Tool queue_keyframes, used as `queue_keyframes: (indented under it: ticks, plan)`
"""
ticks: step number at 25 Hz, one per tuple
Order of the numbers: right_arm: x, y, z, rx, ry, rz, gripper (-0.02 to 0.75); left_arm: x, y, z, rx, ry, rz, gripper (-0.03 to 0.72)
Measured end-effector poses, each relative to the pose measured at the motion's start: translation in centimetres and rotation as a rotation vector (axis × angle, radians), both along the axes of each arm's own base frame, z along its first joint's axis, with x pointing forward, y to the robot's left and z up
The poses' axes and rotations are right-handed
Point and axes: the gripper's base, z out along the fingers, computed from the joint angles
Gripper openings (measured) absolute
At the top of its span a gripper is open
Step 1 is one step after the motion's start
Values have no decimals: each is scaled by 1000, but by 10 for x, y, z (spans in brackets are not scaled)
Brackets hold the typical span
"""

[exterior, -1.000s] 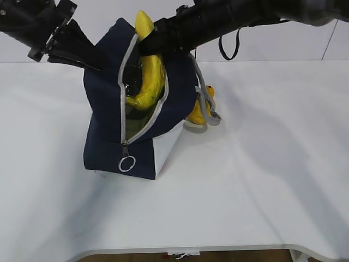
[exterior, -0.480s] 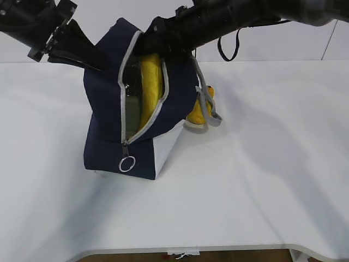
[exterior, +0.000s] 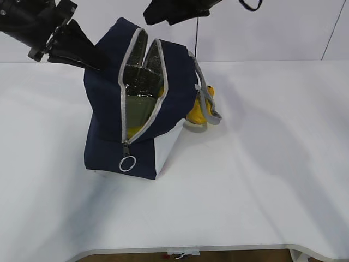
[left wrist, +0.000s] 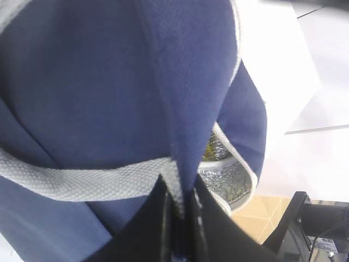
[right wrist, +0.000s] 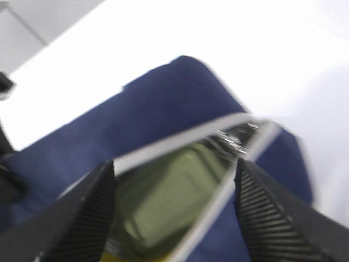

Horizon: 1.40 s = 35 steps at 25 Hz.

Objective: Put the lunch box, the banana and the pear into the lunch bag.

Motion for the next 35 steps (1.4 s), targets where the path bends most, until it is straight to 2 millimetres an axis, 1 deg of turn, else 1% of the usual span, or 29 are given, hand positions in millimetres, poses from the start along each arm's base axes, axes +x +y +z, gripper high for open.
queue_keyframes:
  ticks: [1, 3, 6, 9, 11, 13, 16, 25, 35]
  plan:
    - [-1, -3, 6, -26, -5, -19, 543, 0, 0, 0, 0, 0, 0, 8]
    - [-1, -10, 10, -109, -5, -62, 543, 0, 0, 0, 0, 0, 0, 8]
    - [-1, -22, 4, -241, 35, -146, 543, 0, 0, 0, 0, 0, 0, 8]
    - [3, -36, -1, -354, 70, -291, 543, 0, 0, 0, 0, 0, 0, 8]
    - [7, -44, -4, -404, 84, -395, 543, 0, 0, 0, 2, 0, 0, 8]
    - [10, -49, -9, -432, 99, -459, 543, 0, 0, -1, 7, -1, -1, 8]
    - [15, -50, -19, -429, 137, -510, 543, 0, 0, -1, 9, -1, -2, 8]
    - [33, -45, -67, -424, 250, -577, 543, 0, 2, -2, 28, -4, -5, 8]
    - [37, -36, -103, -408, 387, -551, 542, 0, 2, -2, 30, -4, -6, 8]
